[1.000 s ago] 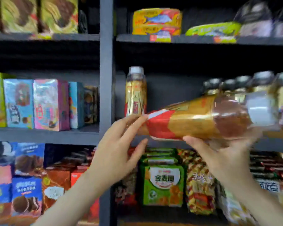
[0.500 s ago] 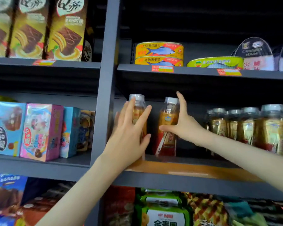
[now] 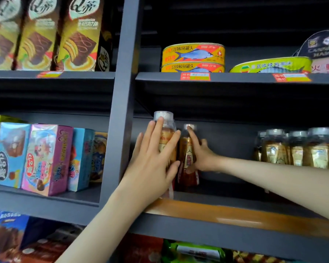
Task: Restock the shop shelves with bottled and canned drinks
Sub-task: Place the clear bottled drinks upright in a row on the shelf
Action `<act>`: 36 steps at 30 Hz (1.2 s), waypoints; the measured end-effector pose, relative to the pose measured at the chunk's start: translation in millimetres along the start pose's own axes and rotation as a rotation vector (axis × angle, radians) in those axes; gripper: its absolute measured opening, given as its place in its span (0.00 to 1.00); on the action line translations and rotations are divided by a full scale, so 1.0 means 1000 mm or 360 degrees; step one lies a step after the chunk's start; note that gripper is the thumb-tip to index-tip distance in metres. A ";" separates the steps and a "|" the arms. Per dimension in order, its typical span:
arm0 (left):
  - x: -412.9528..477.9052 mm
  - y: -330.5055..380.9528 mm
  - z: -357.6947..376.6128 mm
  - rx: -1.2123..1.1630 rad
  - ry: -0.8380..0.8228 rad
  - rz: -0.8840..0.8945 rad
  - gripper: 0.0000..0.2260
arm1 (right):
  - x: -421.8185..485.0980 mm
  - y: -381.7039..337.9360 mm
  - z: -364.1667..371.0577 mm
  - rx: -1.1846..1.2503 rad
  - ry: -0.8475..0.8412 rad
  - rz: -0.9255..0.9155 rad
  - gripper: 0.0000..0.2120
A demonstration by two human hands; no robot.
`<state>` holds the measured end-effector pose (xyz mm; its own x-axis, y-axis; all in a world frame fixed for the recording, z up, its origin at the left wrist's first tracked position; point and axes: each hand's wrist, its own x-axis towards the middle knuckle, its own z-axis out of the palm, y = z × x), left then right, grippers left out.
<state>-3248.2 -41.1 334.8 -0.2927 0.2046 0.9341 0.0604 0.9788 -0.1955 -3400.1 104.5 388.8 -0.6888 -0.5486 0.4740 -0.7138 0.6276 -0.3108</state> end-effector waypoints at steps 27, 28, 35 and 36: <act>0.020 0.064 0.014 0.0249 0.0163 -0.0119 0.28 | -0.055 0.116 -0.098 -0.0993 0.0470 0.0751 0.50; 0.019 0.064 0.015 0.0248 0.0171 -0.0138 0.28 | -0.055 0.117 -0.098 -0.0970 0.0451 0.0737 0.50; 0.016 0.062 0.017 0.0255 0.0231 -0.0156 0.28 | -0.063 0.105 -0.093 -0.0819 0.0480 0.0512 0.48; 0.015 0.062 0.017 0.0253 0.0231 -0.0156 0.28 | -0.067 0.102 -0.093 -0.0805 0.0491 0.0443 0.47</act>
<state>-3265.1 22.4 331.9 -0.1485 0.1176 0.9819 -0.1161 0.9840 -0.1354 -3415.1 256.1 401.9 -0.7172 -0.1917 0.6700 -0.3144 0.9470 -0.0656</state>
